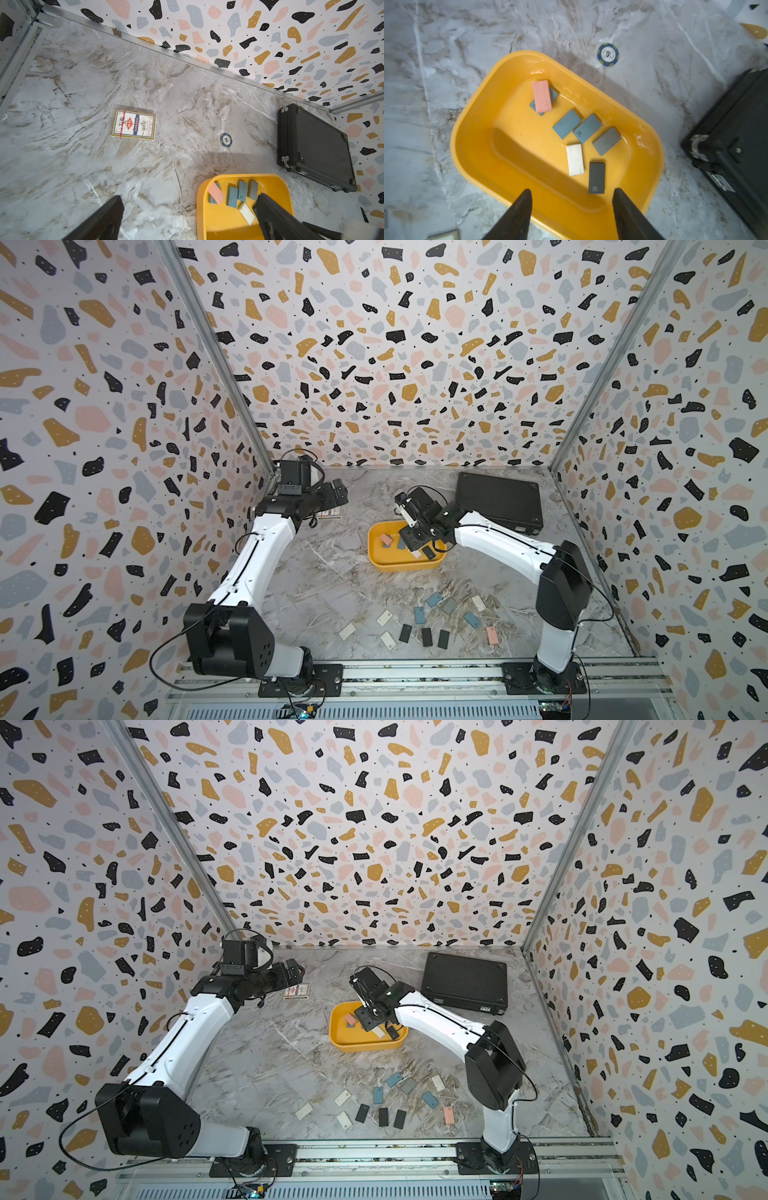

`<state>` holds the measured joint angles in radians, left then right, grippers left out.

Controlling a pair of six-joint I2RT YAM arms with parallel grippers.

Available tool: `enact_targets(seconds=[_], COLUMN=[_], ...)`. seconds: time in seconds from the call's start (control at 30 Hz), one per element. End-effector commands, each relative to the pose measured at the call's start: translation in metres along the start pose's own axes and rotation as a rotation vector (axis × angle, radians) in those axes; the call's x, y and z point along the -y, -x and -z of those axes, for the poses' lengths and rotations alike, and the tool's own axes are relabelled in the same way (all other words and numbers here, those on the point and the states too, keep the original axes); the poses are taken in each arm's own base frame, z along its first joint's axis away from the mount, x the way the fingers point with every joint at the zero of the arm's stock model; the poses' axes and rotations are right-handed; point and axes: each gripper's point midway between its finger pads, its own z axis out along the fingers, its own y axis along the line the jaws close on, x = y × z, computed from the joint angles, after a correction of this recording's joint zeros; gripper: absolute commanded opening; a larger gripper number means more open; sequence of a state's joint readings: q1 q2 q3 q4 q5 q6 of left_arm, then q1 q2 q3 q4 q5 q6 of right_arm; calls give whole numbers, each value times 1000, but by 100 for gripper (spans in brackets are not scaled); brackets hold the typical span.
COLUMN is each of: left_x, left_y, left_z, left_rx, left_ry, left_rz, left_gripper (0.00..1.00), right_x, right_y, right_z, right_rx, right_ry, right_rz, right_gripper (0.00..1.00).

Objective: Put the eraser in the storage box
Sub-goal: Place the eraser in the storage box, then pick up the eraser from the center of the board.

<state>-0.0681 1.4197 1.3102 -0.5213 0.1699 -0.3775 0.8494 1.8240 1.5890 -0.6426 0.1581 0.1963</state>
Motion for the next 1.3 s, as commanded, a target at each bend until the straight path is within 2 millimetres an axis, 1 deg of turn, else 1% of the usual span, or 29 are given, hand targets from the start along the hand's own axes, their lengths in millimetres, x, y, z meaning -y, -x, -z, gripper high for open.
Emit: enact_targets(seconds=[0.0, 0.07, 0.17, 0.27, 0.33, 0.47, 0.53, 0.6, 0.7, 0.8, 0.87, 0.97, 1.1, 1.27], left_x=[2, 2, 1, 2, 4, 7, 7, 8, 9, 10, 9, 9, 9, 9], left_y=[11, 11, 12, 11, 12, 10, 9, 10, 9, 8, 7, 4, 2, 2], left_z=[12, 13, 16, 17, 17, 15, 16, 16, 16, 17, 16, 14, 13, 12], left_rx=[46, 48, 55, 54, 56, 49, 49, 52, 51, 53, 52, 47, 41, 42], left_ry=[2, 5, 11, 4, -9, -26, -29, -35, -39, -46, -46, -52, -58, -58], left_rz=[-21, -25, -30, -28, -25, -20, -18, -16, -11, -8, -4, 4, 8, 10], left_gripper=[100, 100, 99, 100, 99, 99, 99, 100, 100, 100, 100, 99, 100, 100], right_x=[6, 8, 20, 42, 59, 77, 82, 83, 82, 81, 80, 73, 61, 56], right_y=[-11, -17, -35, -68, -95, -144, -166, -185, -211, -232, -242, -252, -256, -261], right_z=[-3, -2, 10, 28, 40, 57, 62, 64, 61, 57, 54, 47, 38, 31], right_rx=[-13, -26, -31, -80, -121, -194, -230, -267, -328, -379, -405, -424, -440, -454], right_ry=[-30, -35, -82, -164, -216, -273, -286, -287, -277, -263, -250, -210, -141, -112], right_rz=[-23, -40, -72, -106, -147, -234, -265, -293, -327, -363, -381, -403, -406, -408], right_gripper=[64, 64, 65, 65, 65, 65, 65, 65, 64, 64, 63, 63, 61, 61])
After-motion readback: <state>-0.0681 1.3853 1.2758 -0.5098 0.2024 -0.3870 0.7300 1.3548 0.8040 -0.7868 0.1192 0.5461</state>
